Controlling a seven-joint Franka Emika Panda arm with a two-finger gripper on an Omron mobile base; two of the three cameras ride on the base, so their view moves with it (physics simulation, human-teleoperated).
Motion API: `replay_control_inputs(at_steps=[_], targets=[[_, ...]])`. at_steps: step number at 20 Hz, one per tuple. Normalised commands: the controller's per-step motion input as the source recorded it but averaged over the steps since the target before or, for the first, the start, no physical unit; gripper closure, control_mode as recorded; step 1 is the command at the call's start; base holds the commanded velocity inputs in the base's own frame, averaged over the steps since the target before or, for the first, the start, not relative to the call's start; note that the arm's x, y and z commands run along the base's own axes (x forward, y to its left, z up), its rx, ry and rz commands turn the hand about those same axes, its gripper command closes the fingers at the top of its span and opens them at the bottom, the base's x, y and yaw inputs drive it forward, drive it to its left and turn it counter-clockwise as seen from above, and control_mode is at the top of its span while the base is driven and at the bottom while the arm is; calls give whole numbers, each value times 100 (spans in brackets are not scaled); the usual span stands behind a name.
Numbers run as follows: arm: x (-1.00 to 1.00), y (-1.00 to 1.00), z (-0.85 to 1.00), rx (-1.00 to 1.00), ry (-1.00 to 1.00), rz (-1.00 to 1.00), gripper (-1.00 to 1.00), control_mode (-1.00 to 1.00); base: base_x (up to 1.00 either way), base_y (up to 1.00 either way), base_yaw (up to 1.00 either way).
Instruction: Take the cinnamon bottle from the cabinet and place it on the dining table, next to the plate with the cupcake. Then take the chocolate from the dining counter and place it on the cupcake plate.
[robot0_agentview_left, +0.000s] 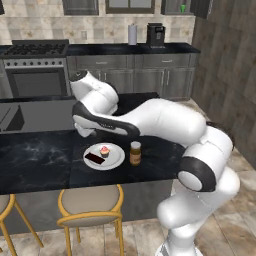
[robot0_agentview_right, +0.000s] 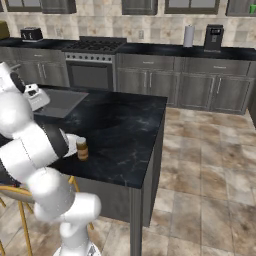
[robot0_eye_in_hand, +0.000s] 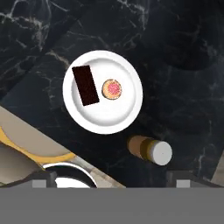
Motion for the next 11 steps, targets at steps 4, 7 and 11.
replay_control_inputs(at_steps=[4,7,11], targets=[[-70,-96,67,32,-8,0,-100,-100,0,0,0],[-71,-100,56,31,-12,0,-100,-100,0,0,0],[-80,-100,49,32,-16,0,-100,-100,0,0,0]])
